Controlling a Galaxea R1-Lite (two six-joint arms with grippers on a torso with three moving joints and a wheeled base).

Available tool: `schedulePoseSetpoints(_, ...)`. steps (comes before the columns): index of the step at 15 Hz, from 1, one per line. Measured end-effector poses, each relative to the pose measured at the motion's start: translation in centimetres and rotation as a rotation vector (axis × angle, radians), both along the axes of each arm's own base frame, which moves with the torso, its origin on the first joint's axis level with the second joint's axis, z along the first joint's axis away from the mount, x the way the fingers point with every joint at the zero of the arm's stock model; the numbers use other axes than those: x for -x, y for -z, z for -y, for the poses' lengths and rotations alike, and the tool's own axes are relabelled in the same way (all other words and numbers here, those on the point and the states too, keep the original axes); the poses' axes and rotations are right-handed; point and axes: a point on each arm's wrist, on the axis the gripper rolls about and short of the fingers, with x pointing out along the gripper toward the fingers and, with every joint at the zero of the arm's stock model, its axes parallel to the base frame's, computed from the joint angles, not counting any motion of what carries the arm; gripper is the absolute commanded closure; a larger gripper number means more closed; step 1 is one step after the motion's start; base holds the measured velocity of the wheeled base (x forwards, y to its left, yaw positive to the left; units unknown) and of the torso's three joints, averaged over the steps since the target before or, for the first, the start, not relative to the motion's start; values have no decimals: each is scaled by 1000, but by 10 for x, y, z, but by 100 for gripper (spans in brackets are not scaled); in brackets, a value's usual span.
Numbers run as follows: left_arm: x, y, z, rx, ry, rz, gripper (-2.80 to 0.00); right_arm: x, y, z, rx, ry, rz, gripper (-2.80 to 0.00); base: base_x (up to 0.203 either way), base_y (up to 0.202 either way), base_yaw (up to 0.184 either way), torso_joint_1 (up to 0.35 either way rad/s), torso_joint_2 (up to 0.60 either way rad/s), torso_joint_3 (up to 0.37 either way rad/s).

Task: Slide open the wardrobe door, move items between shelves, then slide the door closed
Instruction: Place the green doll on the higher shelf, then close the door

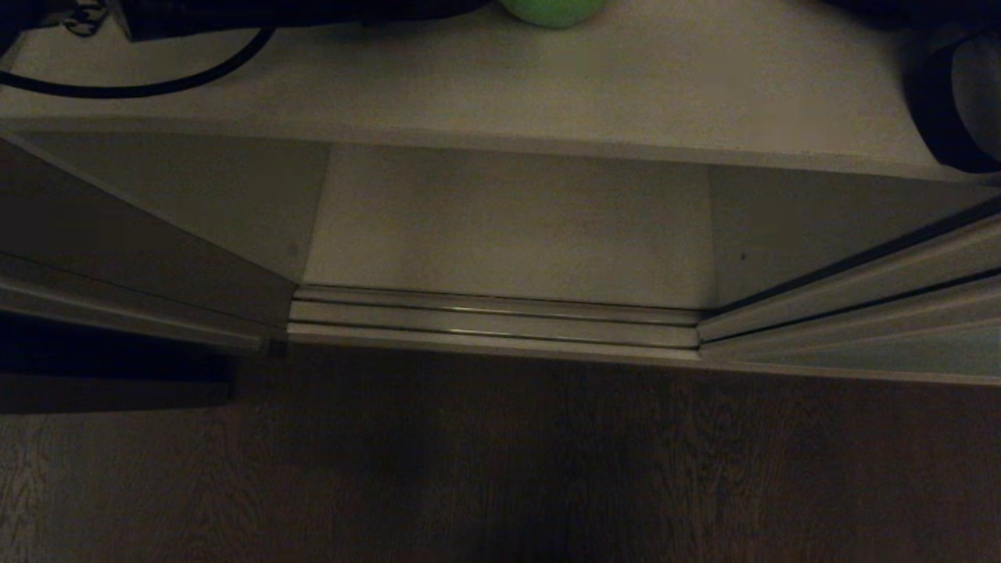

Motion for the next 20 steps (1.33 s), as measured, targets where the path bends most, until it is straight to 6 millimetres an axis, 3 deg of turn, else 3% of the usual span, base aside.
schedulePoseSetpoints(9,27,-19,-19,-4,58,100,-280,0,0,0,0,0,0,0,0,0,0,0,0,0)
schedulePoseSetpoints(10,33,-21,-22,-17,60,115,0,0,0,0,0,0,0,0,0,0,0,0,0,0)
schedulePoseSetpoints(14,65,-23,-46,-106,43,81,0,0,0,0,0,0,0,0,0,0,0,0,0,0)
schedulePoseSetpoints(20,117,-14,-113,-187,-179,-61,0,0,0,0,0,0,0,0,0,0,0,0,0,0)
